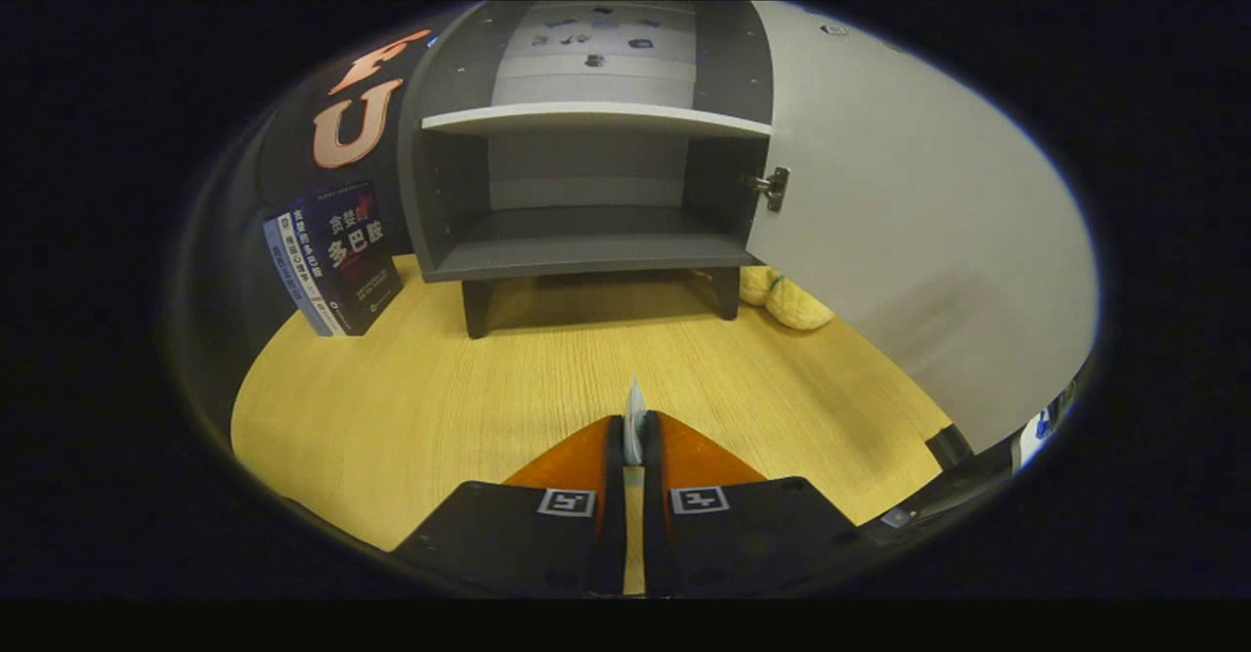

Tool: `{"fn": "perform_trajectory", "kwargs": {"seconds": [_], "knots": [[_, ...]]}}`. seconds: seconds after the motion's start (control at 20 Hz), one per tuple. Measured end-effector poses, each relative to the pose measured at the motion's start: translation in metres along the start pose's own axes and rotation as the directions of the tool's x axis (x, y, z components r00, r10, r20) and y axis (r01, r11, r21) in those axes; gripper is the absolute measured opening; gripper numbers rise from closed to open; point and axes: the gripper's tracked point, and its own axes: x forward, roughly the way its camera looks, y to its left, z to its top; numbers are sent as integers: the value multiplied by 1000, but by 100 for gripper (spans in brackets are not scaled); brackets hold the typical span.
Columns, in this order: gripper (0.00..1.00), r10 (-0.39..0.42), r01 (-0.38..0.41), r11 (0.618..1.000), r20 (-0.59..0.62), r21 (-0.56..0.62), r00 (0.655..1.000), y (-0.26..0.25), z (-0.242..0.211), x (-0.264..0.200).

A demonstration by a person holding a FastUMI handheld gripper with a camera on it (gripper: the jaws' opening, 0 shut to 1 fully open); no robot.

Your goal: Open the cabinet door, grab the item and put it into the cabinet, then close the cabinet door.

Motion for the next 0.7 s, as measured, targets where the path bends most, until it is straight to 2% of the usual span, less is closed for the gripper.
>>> {"fn": "perform_trajectory", "kwargs": {"seconds": [0.25,0.55,0.7], "knots": [[15,37,-34,998,66,-49,997,12,75,-34],[15,122,-124,992,170,1,978,29,190,-68],[15,125,-122,992,220,-26,967,28,242,-75]]}}
